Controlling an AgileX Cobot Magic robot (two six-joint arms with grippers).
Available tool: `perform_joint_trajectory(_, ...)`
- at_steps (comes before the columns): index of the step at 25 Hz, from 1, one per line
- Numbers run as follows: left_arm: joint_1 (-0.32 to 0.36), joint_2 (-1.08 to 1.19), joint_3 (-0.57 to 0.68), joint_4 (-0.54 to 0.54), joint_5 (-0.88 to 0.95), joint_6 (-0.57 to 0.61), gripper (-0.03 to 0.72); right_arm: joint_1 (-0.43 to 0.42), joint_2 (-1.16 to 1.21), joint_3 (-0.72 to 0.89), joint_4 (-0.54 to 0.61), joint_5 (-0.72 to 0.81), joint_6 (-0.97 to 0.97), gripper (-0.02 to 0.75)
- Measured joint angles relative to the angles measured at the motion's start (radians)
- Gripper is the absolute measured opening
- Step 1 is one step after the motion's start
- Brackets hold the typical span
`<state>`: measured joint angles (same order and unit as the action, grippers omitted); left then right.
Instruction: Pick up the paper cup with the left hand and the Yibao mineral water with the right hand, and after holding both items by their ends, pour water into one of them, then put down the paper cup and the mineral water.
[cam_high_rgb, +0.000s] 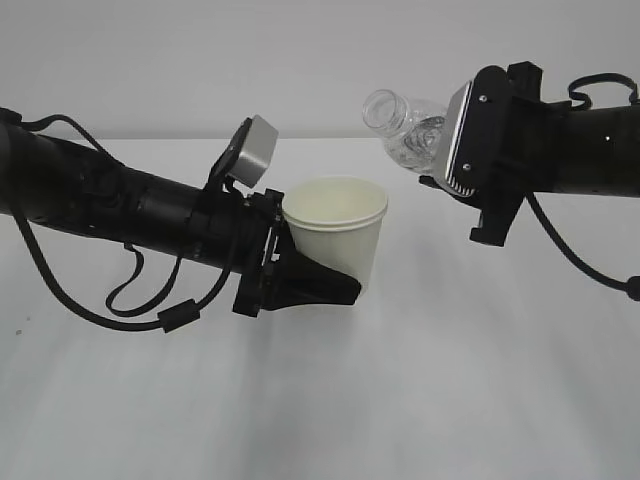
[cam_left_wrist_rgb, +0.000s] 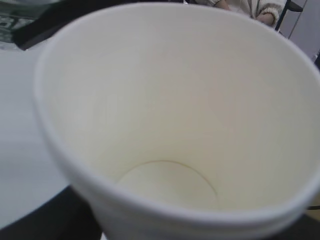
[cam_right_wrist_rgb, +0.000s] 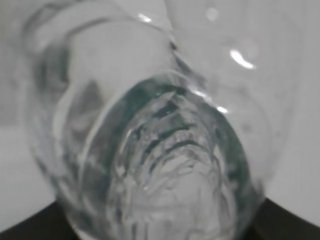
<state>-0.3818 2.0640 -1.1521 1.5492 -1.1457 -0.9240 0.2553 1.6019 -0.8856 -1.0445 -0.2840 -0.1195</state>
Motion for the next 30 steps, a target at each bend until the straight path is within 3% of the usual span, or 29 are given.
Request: perform_joint_trajectory(30,0.0,0.0,0.0,0.02,-0.017,0.0,0.447,0.0,0.0,0.0,-0.002,-0.01,-0.163,0.402)
